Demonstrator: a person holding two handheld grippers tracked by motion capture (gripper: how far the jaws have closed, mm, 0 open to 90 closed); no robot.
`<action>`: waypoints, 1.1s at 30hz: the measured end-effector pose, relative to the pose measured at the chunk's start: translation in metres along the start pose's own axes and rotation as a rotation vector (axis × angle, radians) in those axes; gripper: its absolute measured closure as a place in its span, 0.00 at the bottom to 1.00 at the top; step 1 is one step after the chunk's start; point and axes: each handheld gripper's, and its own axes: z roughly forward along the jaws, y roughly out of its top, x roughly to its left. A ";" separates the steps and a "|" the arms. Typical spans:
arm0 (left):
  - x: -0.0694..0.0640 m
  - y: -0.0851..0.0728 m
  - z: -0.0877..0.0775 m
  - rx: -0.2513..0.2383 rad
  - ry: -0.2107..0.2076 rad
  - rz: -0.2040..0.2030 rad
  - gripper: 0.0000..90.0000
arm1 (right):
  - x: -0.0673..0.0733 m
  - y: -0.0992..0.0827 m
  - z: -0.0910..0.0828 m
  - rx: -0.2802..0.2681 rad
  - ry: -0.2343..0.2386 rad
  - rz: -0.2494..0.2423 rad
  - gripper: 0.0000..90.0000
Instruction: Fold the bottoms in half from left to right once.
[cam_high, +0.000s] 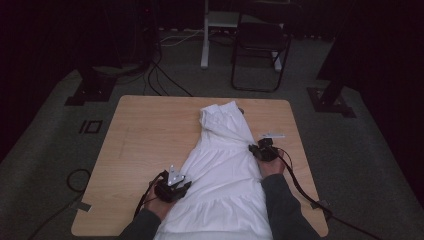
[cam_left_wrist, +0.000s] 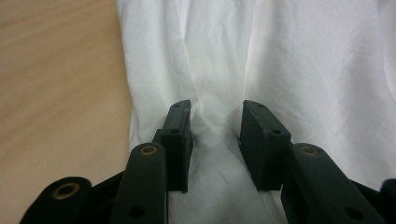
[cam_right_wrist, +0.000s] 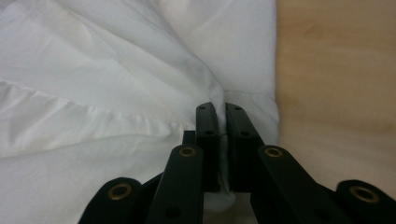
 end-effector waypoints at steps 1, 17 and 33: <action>-0.005 -0.004 -0.004 -0.003 -0.002 -0.005 0.71 | 0.002 -0.004 -0.004 0.001 0.006 -0.003 0.94; -0.006 0.051 -0.034 -0.084 -0.018 0.128 0.58 | 0.017 -0.031 -0.029 0.010 0.052 -0.040 0.94; 0.019 0.063 0.063 0.030 -0.047 0.030 0.64 | 0.017 -0.015 -0.035 -0.007 0.104 -0.068 0.54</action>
